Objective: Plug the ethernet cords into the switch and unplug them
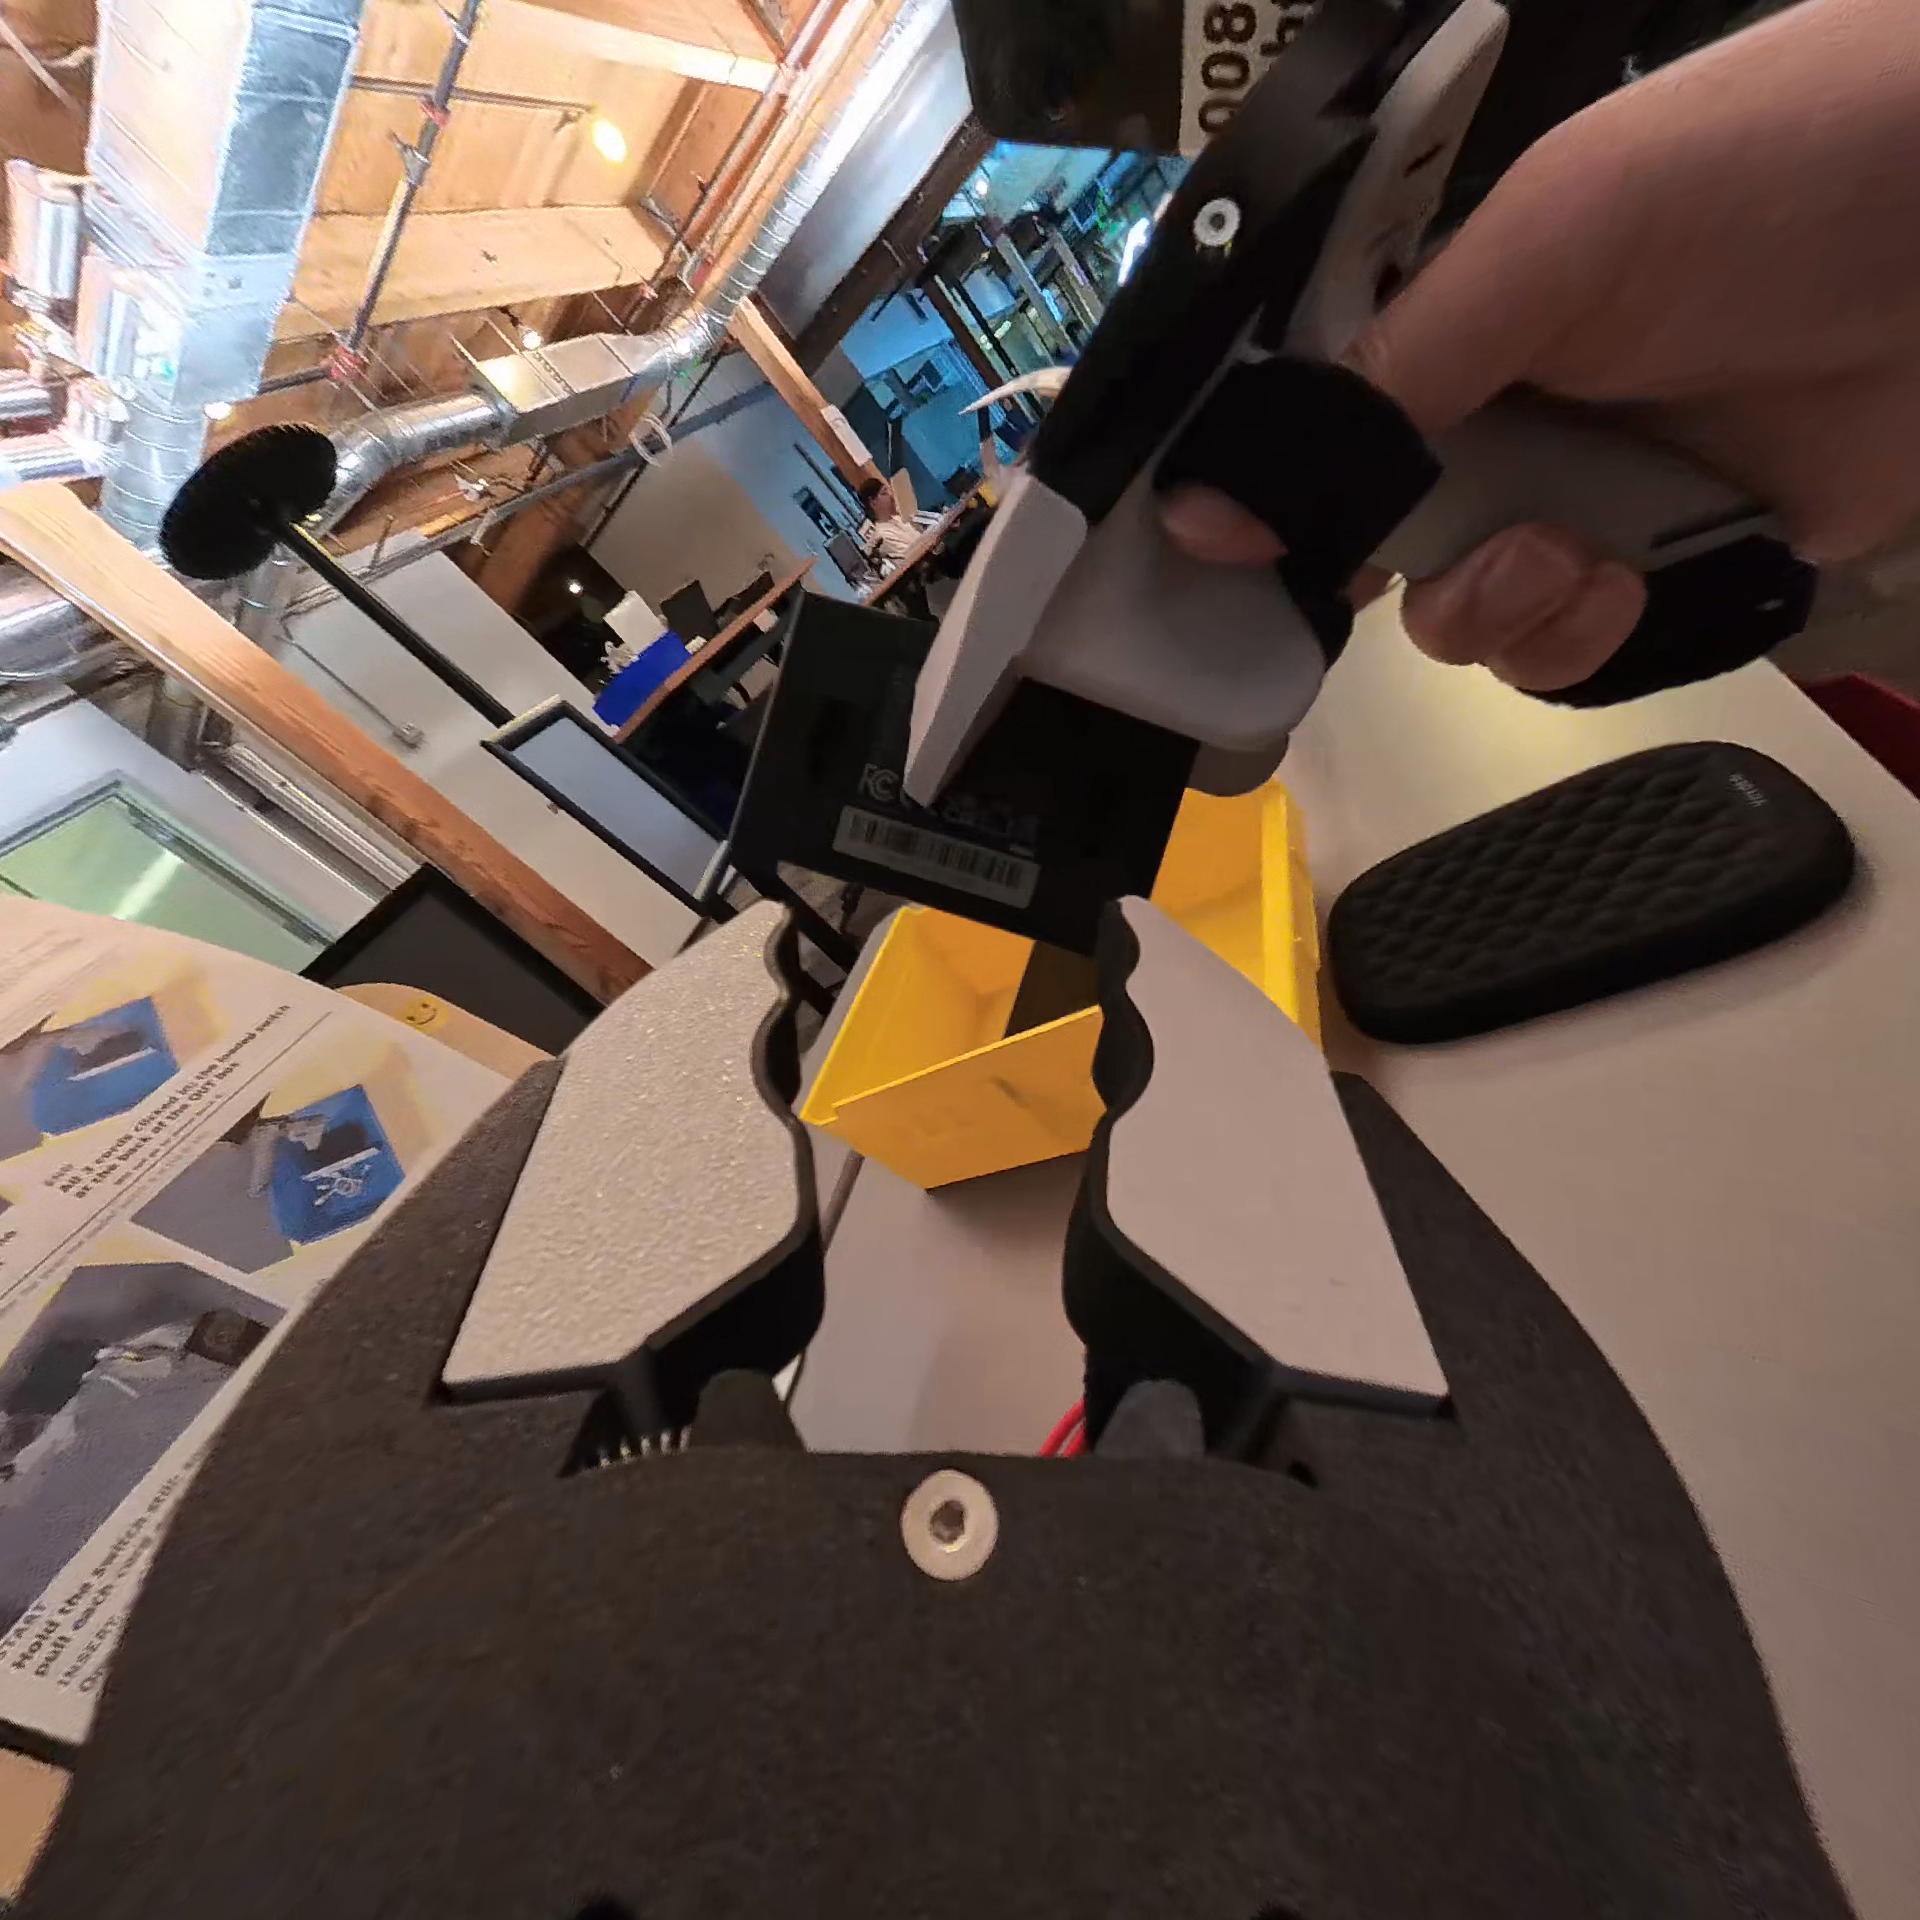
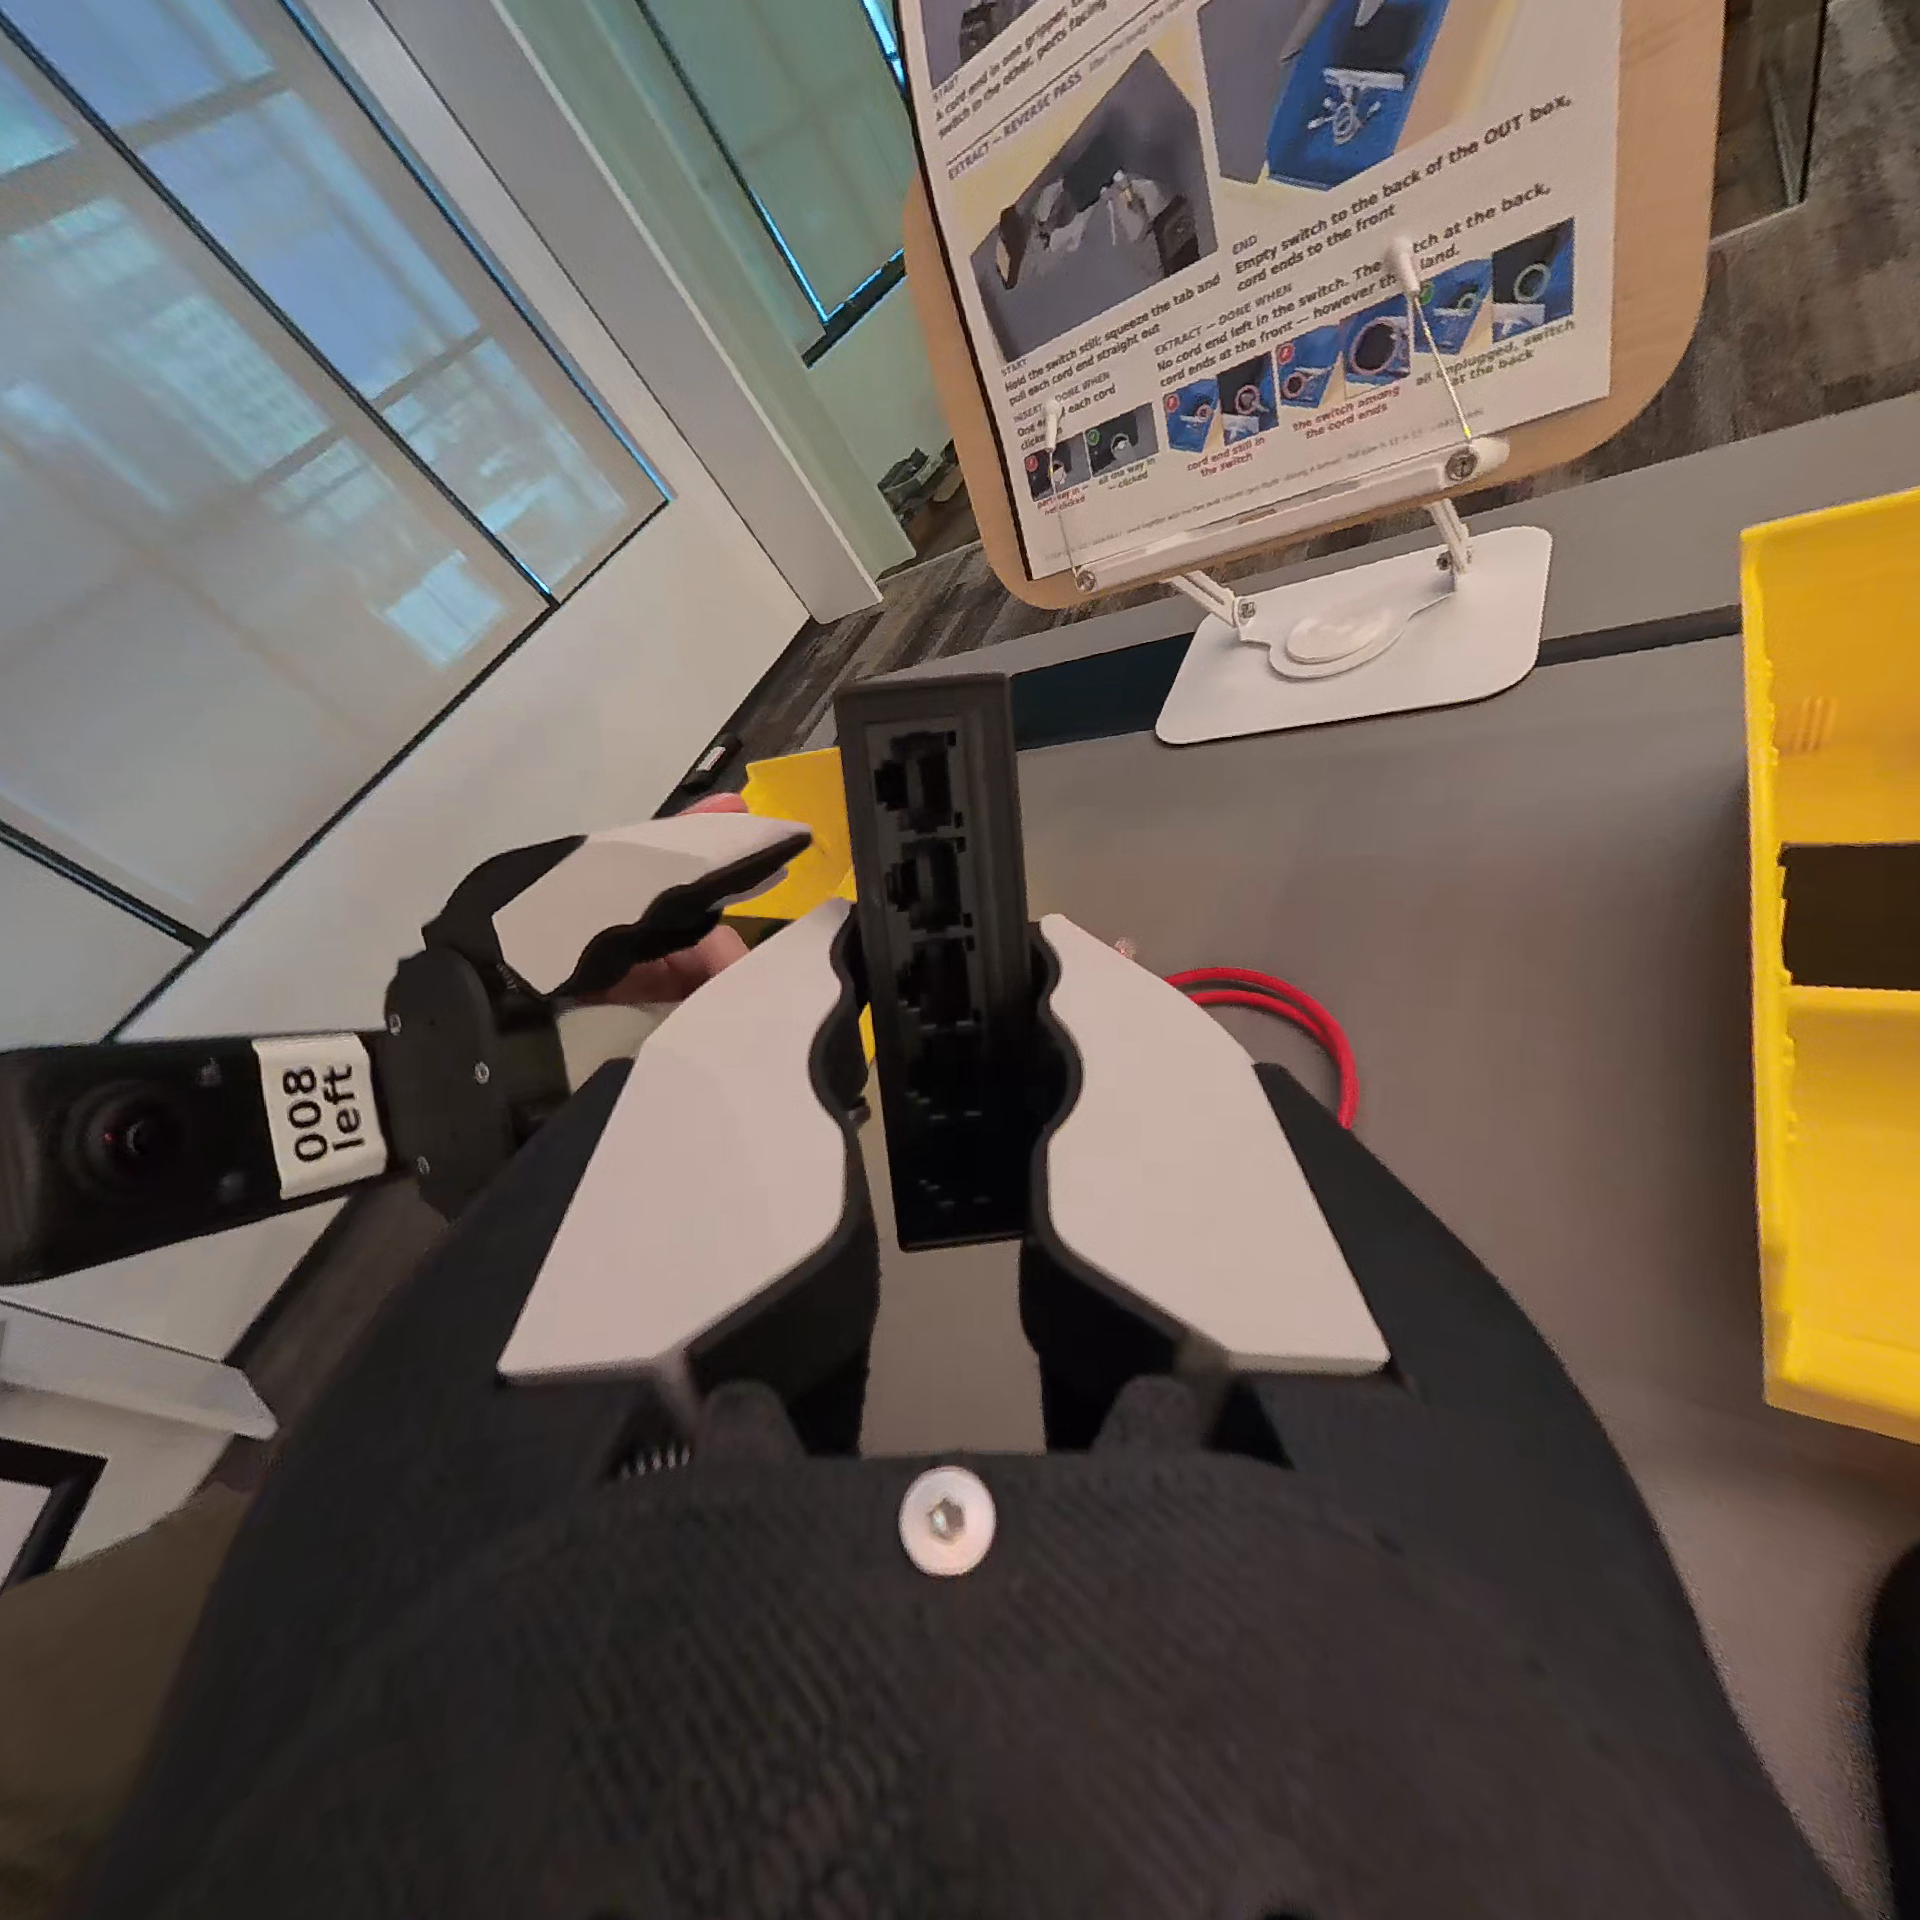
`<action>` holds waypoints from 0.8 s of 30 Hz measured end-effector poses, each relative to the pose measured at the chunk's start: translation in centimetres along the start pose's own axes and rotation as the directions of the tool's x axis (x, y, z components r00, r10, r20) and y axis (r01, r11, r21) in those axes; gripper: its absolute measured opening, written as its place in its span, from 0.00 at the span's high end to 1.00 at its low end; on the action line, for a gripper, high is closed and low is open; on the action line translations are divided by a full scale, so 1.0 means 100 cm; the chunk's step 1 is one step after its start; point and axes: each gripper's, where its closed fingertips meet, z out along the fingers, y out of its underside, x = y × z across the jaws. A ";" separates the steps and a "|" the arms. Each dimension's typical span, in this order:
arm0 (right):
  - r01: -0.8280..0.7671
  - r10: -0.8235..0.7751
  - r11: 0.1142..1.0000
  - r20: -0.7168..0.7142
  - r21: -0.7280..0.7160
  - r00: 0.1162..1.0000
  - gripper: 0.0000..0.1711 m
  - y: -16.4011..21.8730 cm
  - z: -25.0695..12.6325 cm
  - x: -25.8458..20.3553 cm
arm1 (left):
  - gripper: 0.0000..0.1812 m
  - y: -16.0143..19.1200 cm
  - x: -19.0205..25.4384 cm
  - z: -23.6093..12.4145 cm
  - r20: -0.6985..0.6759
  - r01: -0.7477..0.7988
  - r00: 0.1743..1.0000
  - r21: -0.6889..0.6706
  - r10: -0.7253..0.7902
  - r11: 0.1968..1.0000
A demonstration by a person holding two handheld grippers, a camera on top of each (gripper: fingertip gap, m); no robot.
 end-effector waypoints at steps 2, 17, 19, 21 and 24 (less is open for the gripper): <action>-0.060 0.060 0.998 0.002 0.004 0.998 0.84 -0.003 0.001 0.002 | 0.70 -0.004 -0.005 -0.002 0.026 0.011 1.000 0.030 -0.012 0.999; -0.493 0.485 0.870 0.131 0.035 0.865 0.84 -0.019 0.033 0.007 | 0.68 0.017 -0.012 0.003 0.176 -0.344 0.913 -0.153 0.368 0.926; -0.525 0.520 0.851 0.112 0.021 0.847 0.84 -0.011 0.040 0.006 | 0.69 0.023 -0.010 0.006 0.176 -0.378 0.895 -0.193 0.411 0.906; -0.549 0.547 0.836 0.107 -0.011 0.830 0.84 -0.001 0.049 -0.002 | 0.71 0.027 -0.012 0.008 0.193 -0.391 0.880 -0.225 0.434 0.893; -0.544 0.544 0.839 0.091 -0.027 0.834 0.84 0.004 0.057 -0.013 | 0.78 0.028 -0.019 0.004 0.243 -0.482 0.803 -0.272 0.544 0.833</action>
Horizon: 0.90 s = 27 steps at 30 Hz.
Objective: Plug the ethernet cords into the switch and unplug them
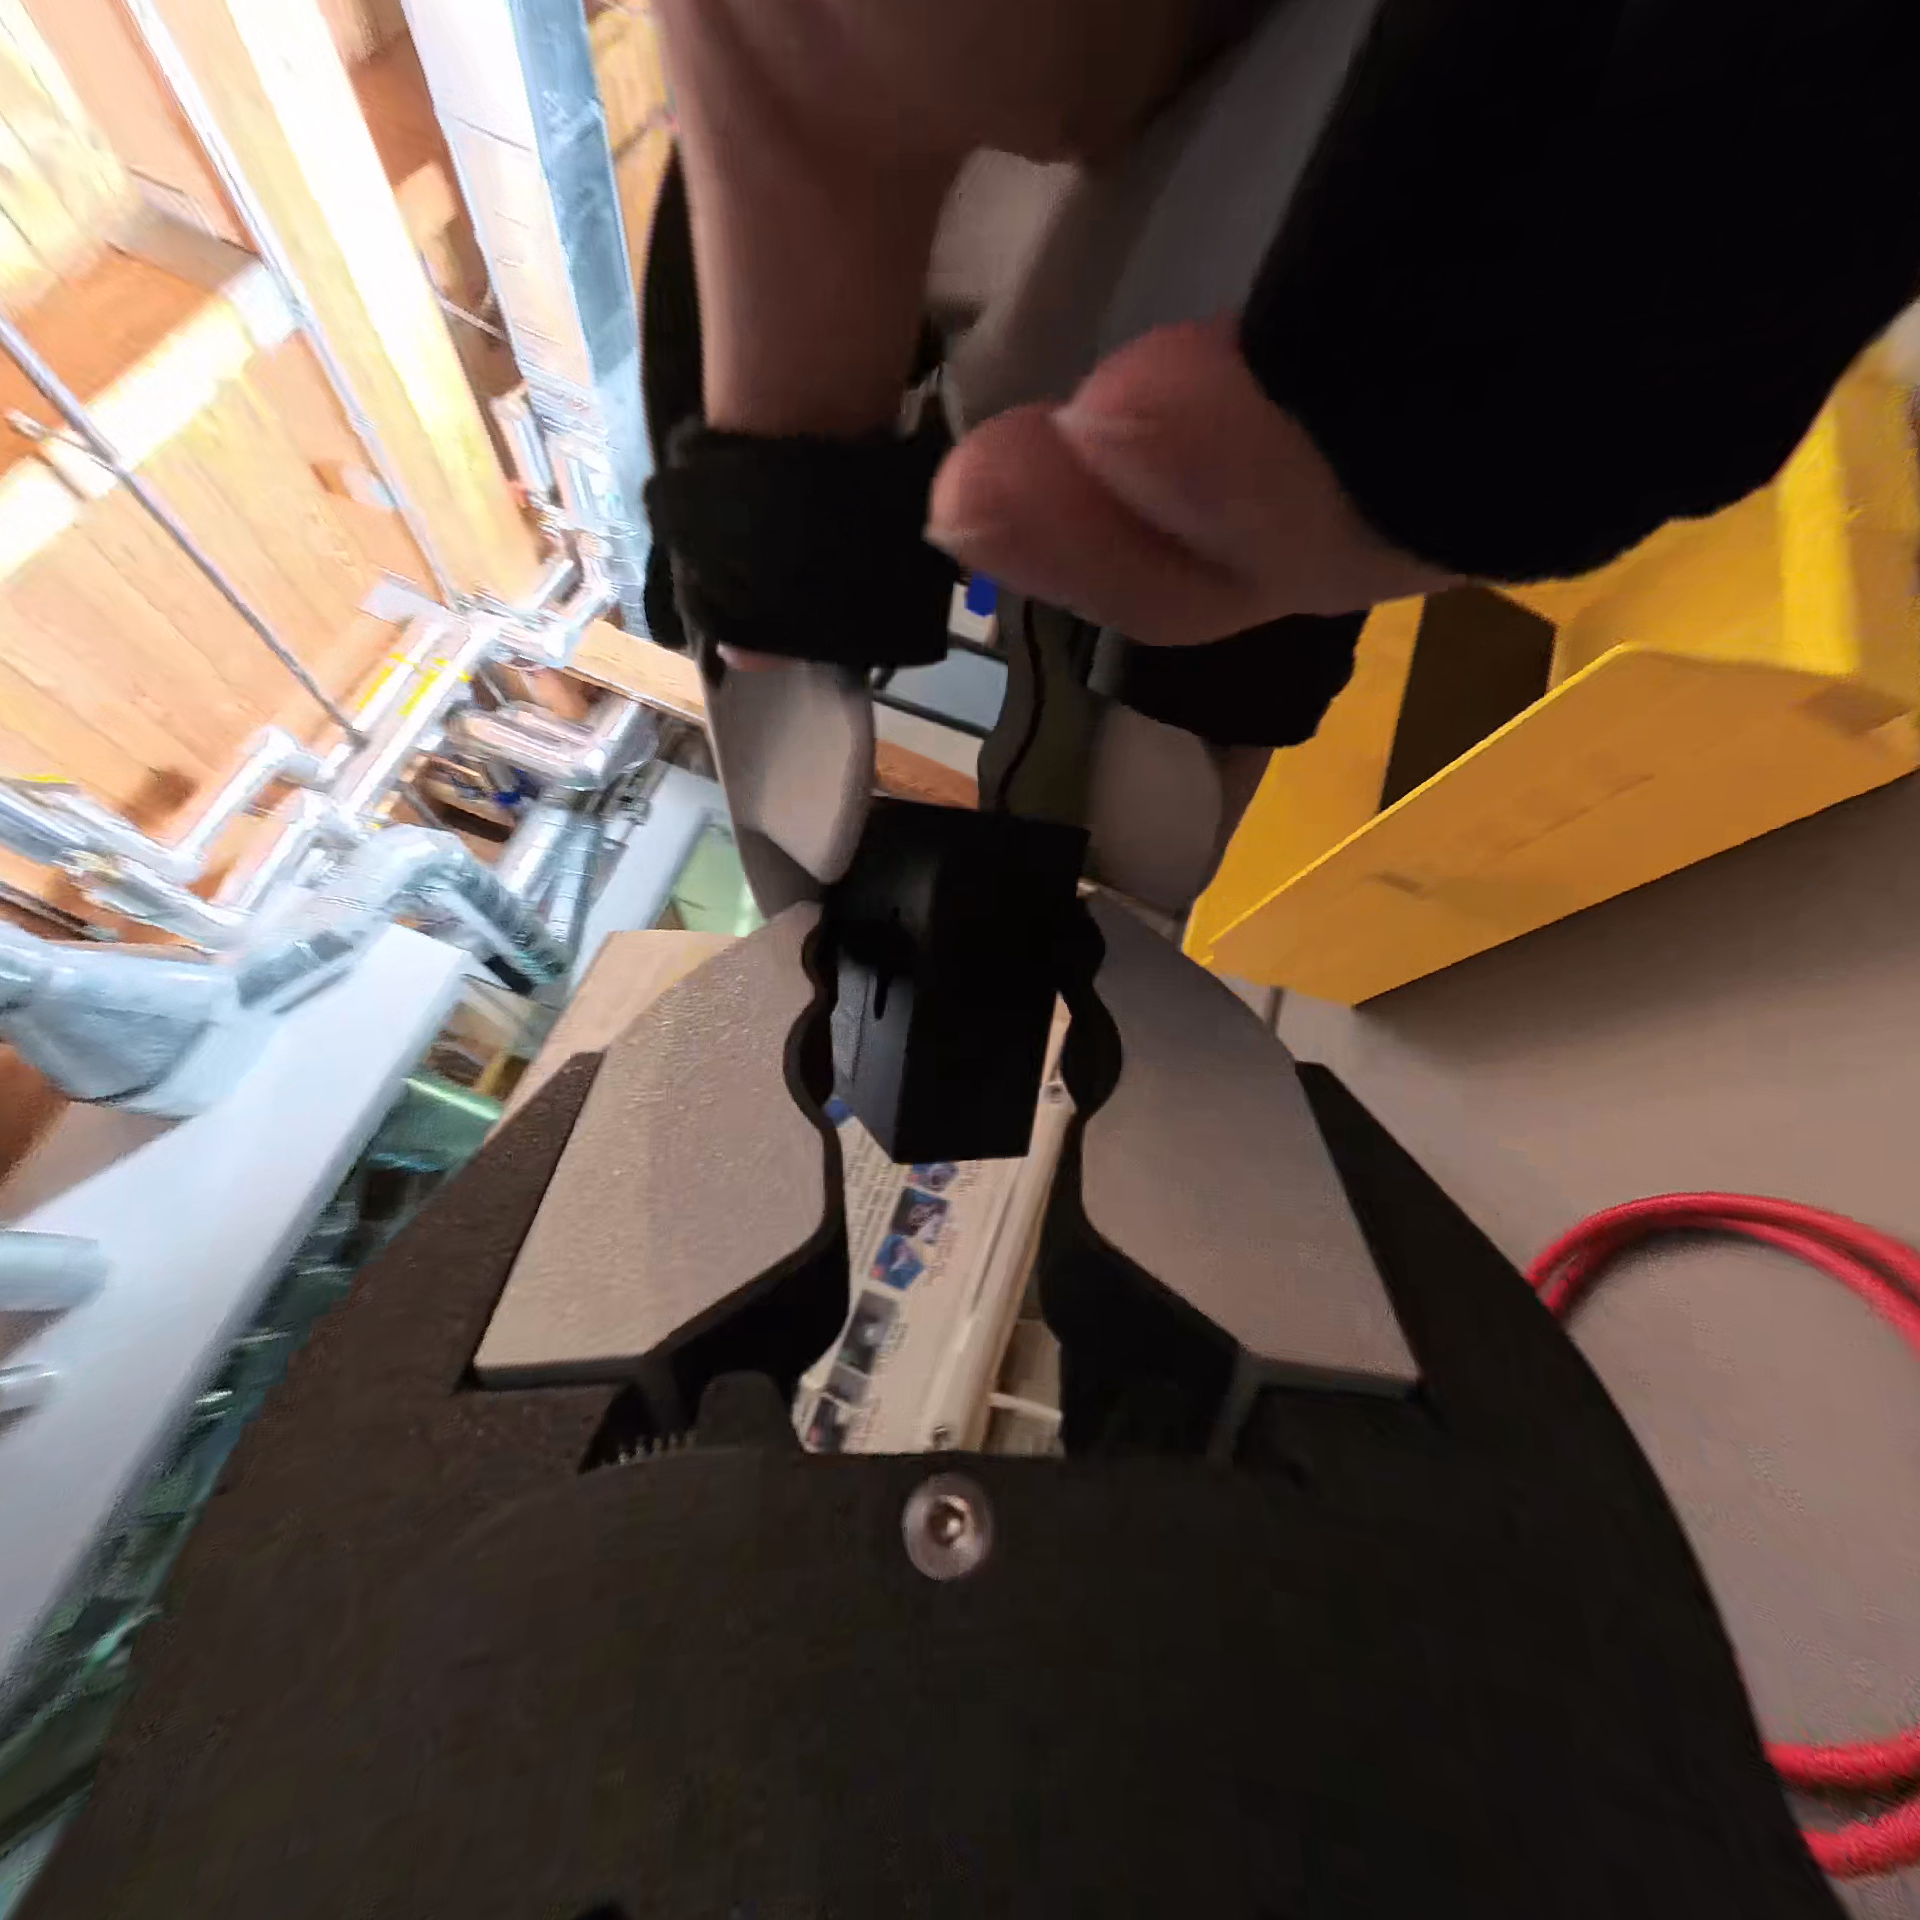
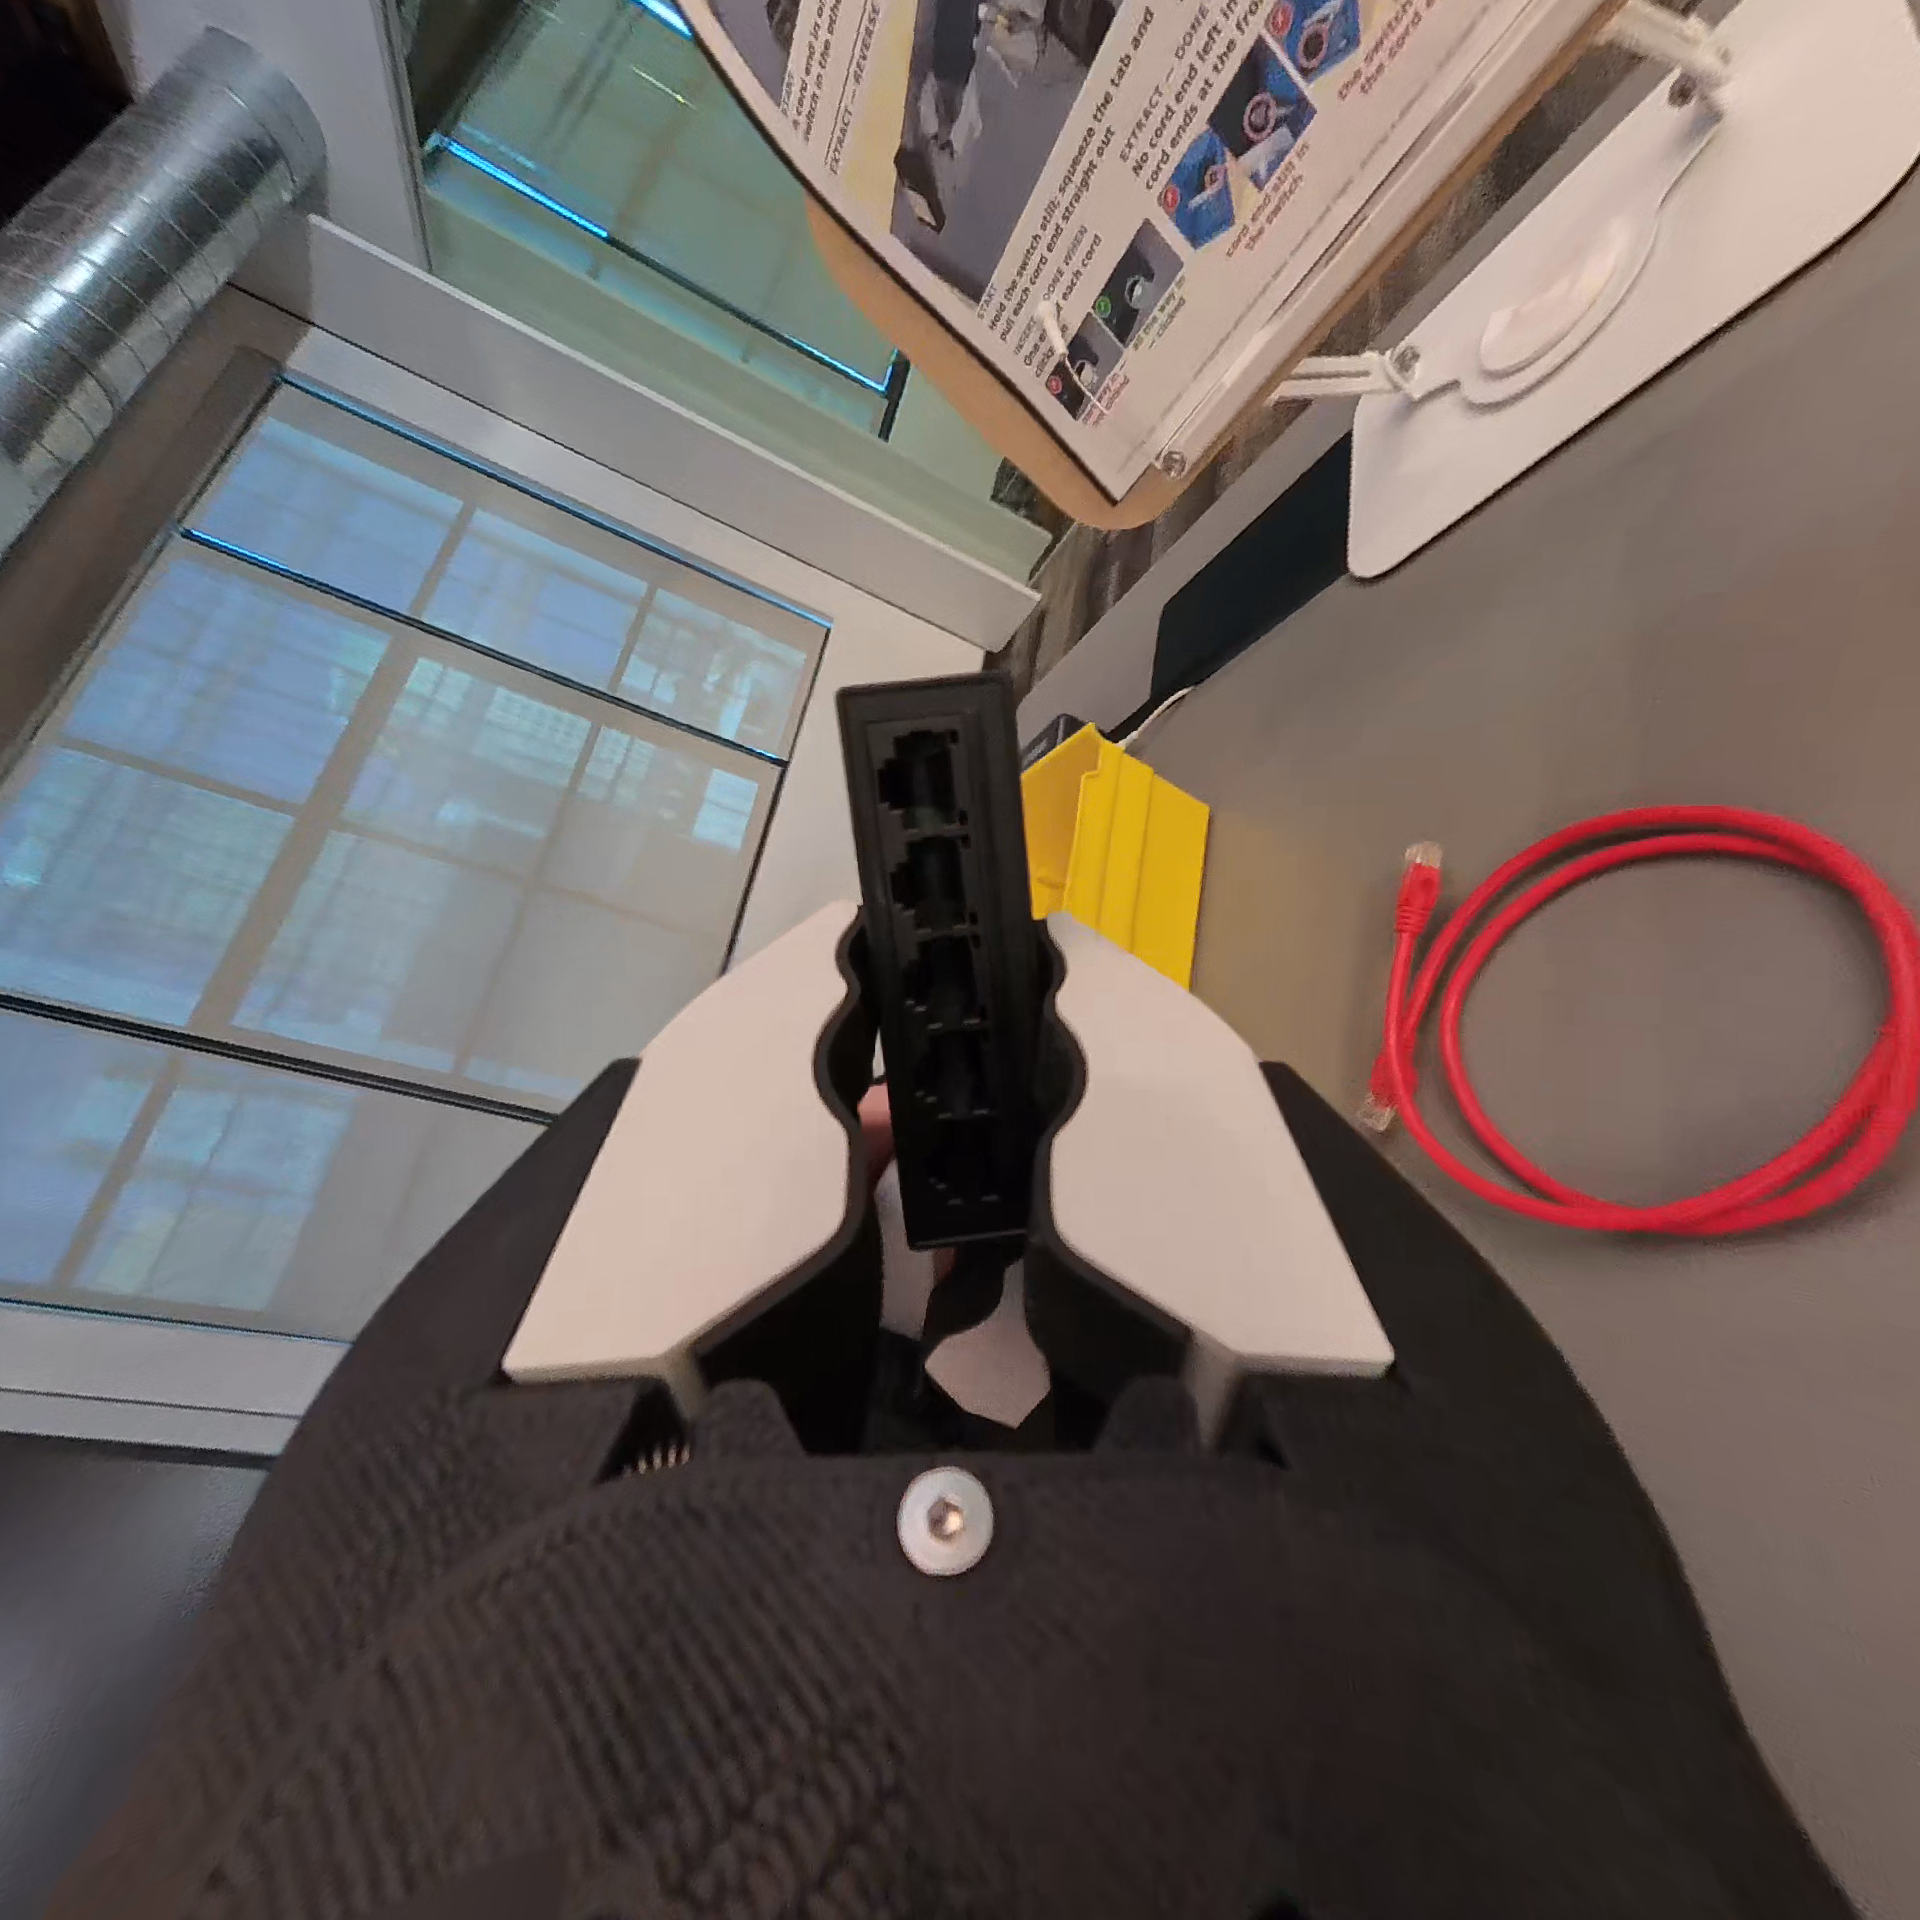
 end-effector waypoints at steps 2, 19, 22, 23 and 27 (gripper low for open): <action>0.053 -0.053 0.999 -0.018 -0.001 0.998 0.84 0.000 0.002 -0.004 | 0.78 0.001 -0.005 -0.002 0.024 0.008 1.000 -0.003 -0.008 1.000; 0.447 -0.359 0.875 0.369 -0.186 0.857 0.80 -0.009 -0.042 -0.070 | 0.85 -0.023 -0.077 -0.042 0.014 0.338 0.937 0.221 -0.349 0.915; 0.692 -0.620 0.722 0.431 -0.016 0.656 0.78 -0.028 -0.057 -0.075 | 0.85 -0.023 -0.097 -0.054 -0.063 0.505 0.857 0.292 -0.511 0.812; 0.780 -0.724 0.625 0.410 0.047 0.555 0.76 -0.032 -0.057 -0.071 | 0.85 -0.022 -0.103 -0.057 -0.092 0.552 0.828 0.302 -0.553 0.777; 0.951 -0.916 0.231 0.377 0.205 0.141 0.62 -0.014 -0.041 -0.063 | 0.85 -0.027 -0.112 -0.067 -0.257 0.699 0.713 0.328 -0.652 0.635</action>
